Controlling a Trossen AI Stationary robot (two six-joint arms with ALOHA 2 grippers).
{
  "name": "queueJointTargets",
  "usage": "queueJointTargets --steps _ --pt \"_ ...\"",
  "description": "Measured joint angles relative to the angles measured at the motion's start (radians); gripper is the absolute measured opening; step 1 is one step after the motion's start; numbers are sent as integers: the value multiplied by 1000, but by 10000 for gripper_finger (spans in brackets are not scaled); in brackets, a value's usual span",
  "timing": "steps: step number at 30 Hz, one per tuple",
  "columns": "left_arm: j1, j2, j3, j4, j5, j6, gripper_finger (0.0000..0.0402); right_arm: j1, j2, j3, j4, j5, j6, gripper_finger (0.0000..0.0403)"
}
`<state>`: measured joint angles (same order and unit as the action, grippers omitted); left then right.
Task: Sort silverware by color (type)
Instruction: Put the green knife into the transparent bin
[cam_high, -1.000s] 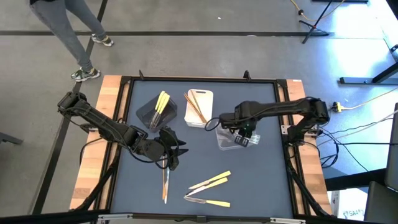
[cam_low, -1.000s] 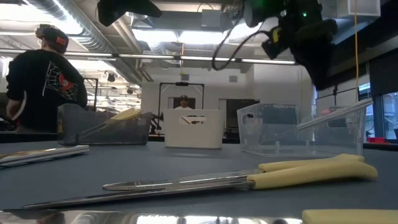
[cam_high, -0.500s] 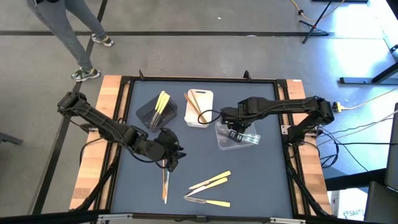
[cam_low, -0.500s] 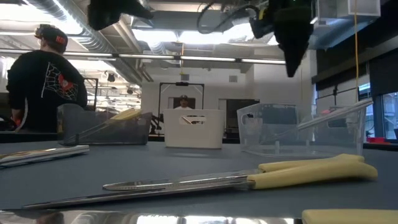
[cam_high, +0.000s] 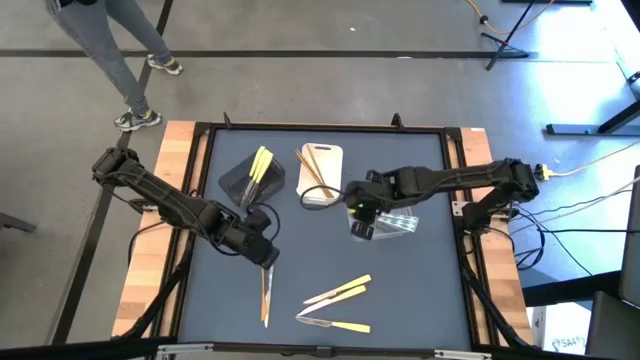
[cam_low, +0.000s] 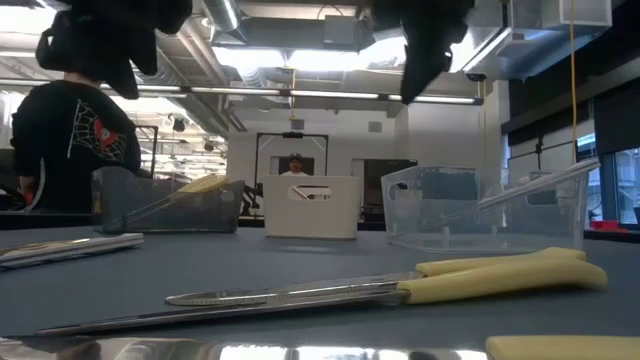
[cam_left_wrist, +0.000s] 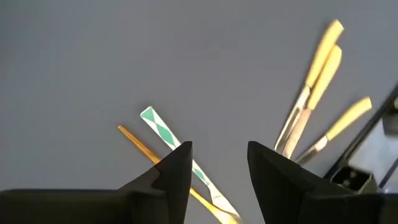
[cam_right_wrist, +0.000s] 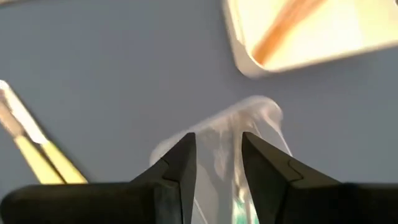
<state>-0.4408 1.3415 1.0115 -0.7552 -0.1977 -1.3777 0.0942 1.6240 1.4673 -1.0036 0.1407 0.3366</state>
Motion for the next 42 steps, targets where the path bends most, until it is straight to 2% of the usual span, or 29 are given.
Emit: queueJointTargets --steps 6,18,31,42 --pt "-1 57 0 3 -12 -104 149 54 0 0 117 0 -30 117" --pt "0 240 0 9 88 -213 149 91 1 -1 247 1 -32 117" --pt "0 372 0 74 111 -262 149 89 1 -1 256 1 -32 117" --pt "0 424 0 120 110 -270 149 89 2 -1 255 1 -32 117"
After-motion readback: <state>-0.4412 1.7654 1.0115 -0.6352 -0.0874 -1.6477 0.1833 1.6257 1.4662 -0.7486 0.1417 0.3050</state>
